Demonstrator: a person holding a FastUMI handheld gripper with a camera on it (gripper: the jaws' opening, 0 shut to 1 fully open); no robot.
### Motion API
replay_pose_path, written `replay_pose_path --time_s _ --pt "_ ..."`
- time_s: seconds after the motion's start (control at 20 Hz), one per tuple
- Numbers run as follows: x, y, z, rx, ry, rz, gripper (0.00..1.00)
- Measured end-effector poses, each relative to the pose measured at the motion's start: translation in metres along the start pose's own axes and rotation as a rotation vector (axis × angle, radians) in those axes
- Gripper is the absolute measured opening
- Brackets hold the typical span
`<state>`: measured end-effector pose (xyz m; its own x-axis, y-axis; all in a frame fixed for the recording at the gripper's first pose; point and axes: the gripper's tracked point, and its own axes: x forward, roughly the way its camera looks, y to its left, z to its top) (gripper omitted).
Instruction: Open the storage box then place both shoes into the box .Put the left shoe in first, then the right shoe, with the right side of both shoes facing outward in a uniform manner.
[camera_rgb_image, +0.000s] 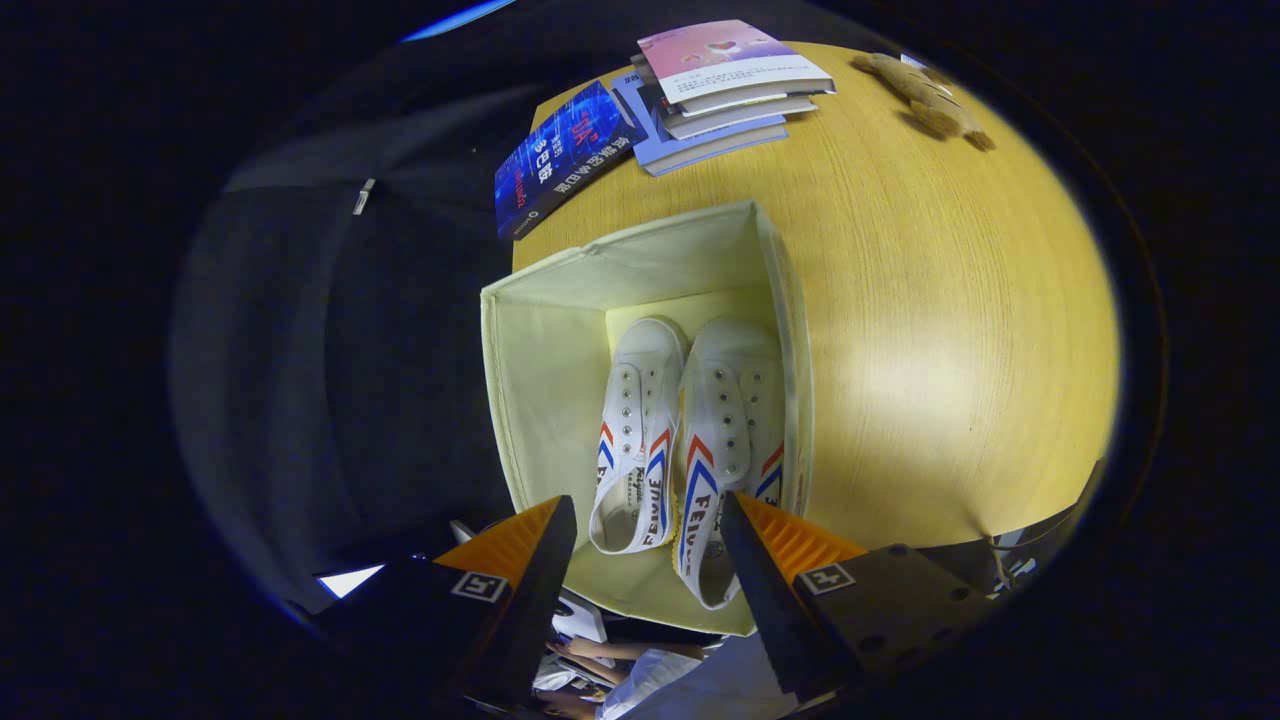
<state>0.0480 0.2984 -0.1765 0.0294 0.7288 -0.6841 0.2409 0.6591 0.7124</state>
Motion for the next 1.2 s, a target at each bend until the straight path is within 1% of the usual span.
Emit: replay_pose_path --time_s 0.15,0.3,0.5,0.75,0.85,1.0,1.1,1.2 --pt "-0.013 -0.002 0.003 0.007 -0.03 0.029 0.96" --pt "-0.029 -0.011 0.009 0.013 -0.09 0.058 0.97" --pt "-0.052 -0.053 0.025 -0.014 -0.209 0.017 0.97" --pt "-0.094 -0.124 0.049 -0.018 -0.399 -0.083 0.97" --pt "-0.113 -0.154 0.057 -0.041 -0.481 -0.147 0.97" --pt "-0.14 -0.191 0.062 -0.08 -0.597 -0.242 0.97" --pt "-0.164 -0.216 0.06 -0.104 -0.655 -0.301 0.97" --pt "-0.178 -0.232 0.055 -0.122 -0.704 -0.346 0.99"
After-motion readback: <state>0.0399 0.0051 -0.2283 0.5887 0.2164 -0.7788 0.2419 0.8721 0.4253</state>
